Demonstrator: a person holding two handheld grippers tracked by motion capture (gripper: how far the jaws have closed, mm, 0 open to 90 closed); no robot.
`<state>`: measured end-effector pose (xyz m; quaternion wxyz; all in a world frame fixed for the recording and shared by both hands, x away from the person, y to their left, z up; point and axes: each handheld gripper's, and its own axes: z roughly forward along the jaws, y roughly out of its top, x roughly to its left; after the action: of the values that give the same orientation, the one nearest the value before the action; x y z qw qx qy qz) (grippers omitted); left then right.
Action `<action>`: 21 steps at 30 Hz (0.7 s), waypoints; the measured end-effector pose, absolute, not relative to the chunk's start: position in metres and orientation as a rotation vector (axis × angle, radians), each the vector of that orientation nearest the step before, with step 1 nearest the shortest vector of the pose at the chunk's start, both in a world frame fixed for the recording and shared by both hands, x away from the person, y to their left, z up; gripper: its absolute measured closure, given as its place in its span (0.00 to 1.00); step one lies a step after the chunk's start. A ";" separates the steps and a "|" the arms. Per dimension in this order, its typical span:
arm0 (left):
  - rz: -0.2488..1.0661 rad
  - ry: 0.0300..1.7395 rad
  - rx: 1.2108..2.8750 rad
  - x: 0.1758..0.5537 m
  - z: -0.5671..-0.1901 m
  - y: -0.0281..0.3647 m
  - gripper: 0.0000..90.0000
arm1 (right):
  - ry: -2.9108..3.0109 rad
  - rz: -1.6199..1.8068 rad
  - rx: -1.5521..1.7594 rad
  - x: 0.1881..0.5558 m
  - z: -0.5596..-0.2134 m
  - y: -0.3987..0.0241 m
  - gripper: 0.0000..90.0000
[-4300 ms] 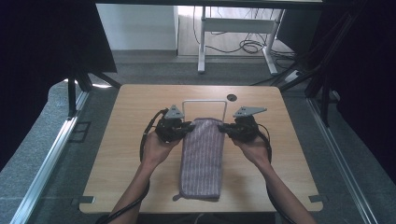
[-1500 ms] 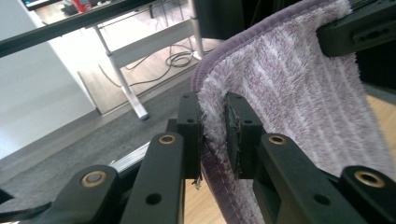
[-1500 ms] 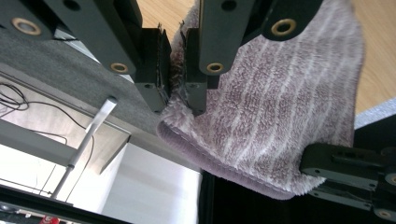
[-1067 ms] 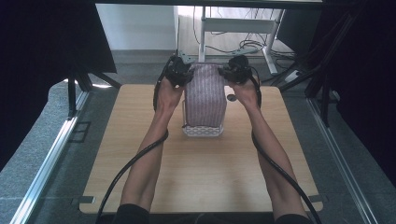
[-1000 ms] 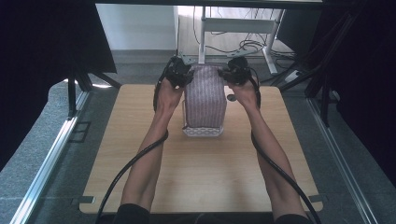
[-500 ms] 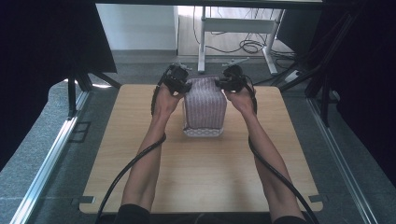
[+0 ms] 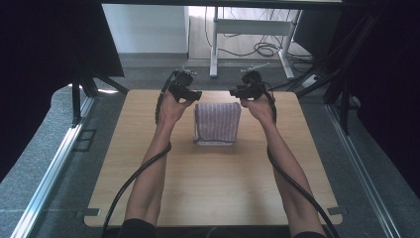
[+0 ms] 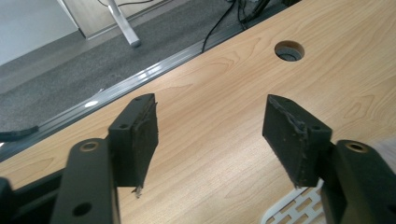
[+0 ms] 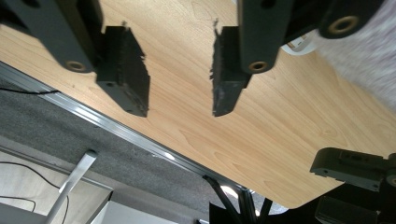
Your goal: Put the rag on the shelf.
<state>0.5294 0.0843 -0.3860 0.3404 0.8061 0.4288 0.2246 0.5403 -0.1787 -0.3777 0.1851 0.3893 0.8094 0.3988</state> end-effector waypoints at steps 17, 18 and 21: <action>0.486 1.091 2.000 0.510 -0.366 0.106 0.21 | 2.274 1.222 1.113 0.523 -0.369 -0.194 0.37; 0.477 1.086 1.997 0.508 -0.365 0.107 0.19 | 2.273 1.233 1.108 0.521 -0.368 -0.194 0.35; 0.460 1.073 1.999 0.504 -0.363 0.108 0.17 | 2.275 1.255 1.101 0.515 -0.365 -0.197 0.32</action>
<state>0.5037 0.1080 -0.3632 0.4019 0.7907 0.4245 0.1819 0.5153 -0.1965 -0.3655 0.1592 0.3851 0.7960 0.4391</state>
